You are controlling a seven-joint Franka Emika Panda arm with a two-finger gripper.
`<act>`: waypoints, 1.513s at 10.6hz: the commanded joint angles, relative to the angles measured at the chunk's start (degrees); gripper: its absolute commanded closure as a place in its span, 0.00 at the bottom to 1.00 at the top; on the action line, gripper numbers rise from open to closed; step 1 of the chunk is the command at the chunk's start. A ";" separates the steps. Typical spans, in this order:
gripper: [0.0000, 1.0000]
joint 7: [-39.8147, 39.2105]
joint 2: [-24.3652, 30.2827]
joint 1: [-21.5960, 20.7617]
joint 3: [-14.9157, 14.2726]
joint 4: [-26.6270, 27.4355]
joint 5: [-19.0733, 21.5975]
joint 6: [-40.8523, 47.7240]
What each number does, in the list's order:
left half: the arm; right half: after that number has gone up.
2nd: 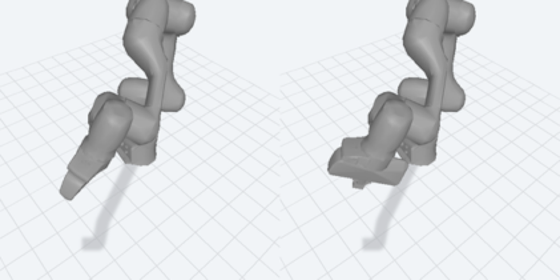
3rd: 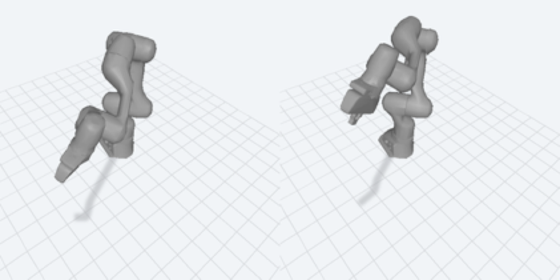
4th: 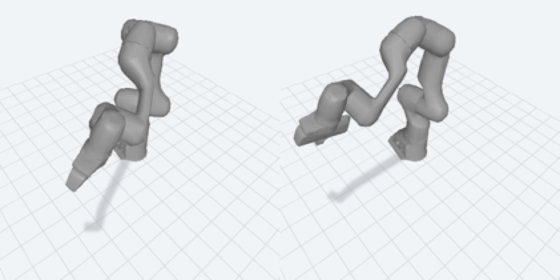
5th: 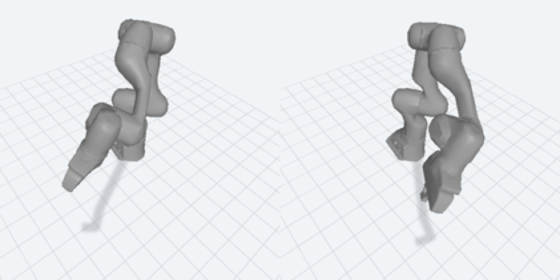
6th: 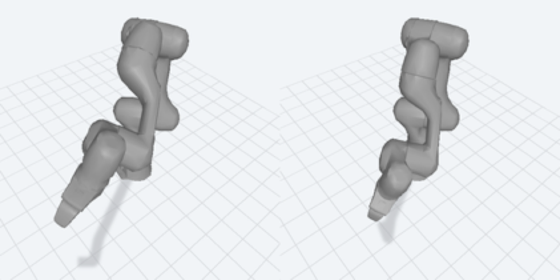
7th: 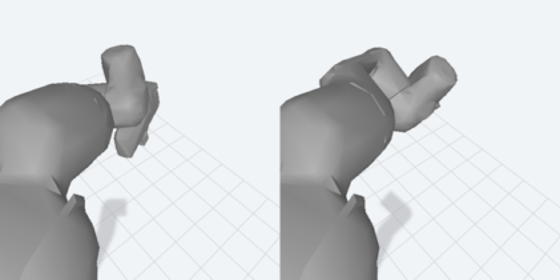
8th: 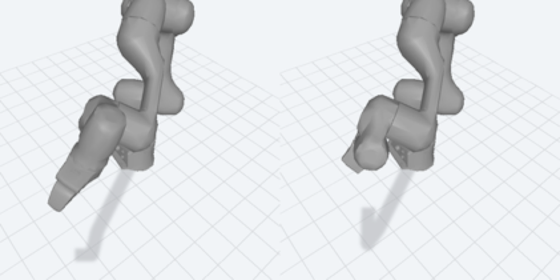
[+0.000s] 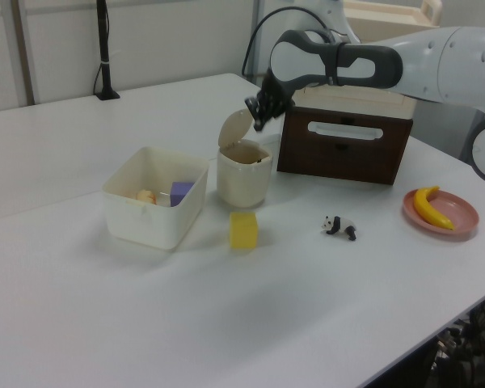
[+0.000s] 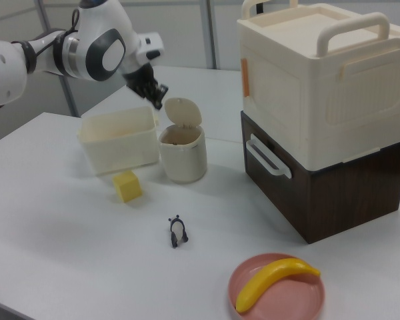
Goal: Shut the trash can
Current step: 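Push the raised lid down onto the trash can rim with the gripper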
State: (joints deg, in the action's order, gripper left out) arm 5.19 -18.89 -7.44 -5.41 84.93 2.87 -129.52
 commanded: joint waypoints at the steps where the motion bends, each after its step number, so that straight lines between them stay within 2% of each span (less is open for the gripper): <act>1: 1.00 0.52 -1.32 -0.38 -0.48 -1.17 0.82 -14.49; 3: 1.00 0.52 -4.21 -0.38 -0.74 -3.00 0.65 -21.18; 5: 1.00 0.52 -9.83 -0.12 -1.18 -8.61 0.56 -23.23; 9: 1.00 0.34 -10.65 -0.03 -1.19 -7.33 0.73 -22.09; 13: 1.00 -0.09 -9.51 0.05 -1.19 -7.32 0.56 -5.24; 16: 1.00 0.26 -9.15 0.05 -1.19 -6.88 0.47 -2.67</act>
State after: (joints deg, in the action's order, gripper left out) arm 5.20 -29.31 -6.91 -6.15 77.16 2.89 -134.56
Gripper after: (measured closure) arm 0.991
